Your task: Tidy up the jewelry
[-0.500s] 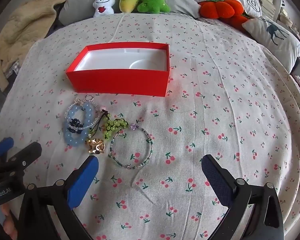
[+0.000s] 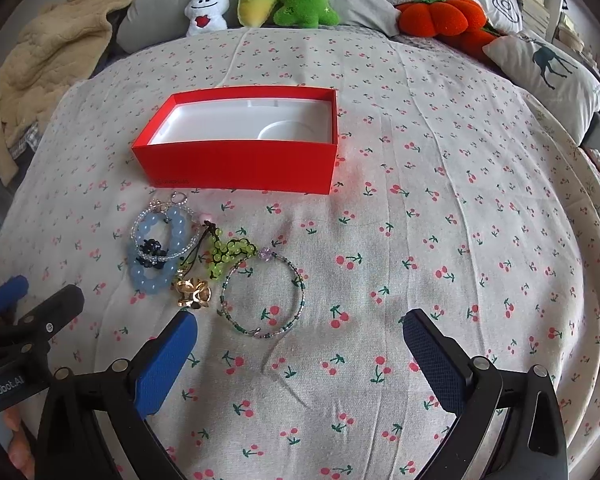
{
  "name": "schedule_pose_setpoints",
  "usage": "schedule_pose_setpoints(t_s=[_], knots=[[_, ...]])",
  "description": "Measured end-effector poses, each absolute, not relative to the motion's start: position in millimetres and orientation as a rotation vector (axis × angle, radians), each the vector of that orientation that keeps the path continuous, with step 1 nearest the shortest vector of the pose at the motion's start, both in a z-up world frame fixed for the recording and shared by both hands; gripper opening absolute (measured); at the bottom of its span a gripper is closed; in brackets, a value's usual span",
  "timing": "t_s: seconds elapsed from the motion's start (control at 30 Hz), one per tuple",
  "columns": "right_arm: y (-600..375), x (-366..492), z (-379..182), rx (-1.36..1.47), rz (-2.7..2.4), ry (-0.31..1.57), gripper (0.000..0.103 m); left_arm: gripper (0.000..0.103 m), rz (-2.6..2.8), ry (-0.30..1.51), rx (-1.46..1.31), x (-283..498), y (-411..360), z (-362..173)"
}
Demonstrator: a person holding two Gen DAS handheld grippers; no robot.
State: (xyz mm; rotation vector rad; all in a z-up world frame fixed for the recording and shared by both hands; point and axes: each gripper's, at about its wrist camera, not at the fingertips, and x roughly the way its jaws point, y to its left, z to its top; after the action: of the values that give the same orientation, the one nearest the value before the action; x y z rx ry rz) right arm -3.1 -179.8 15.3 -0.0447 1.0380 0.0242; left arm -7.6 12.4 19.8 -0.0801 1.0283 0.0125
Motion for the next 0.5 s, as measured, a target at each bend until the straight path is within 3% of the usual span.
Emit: schedule_pose_setpoints(t_s=[0.5], knots=[[-180.9,-3.1,14.8,-0.044,0.023,1.03,0.103,0.103,0.013,1.029,-0.078,-8.0,14.7,20.0]])
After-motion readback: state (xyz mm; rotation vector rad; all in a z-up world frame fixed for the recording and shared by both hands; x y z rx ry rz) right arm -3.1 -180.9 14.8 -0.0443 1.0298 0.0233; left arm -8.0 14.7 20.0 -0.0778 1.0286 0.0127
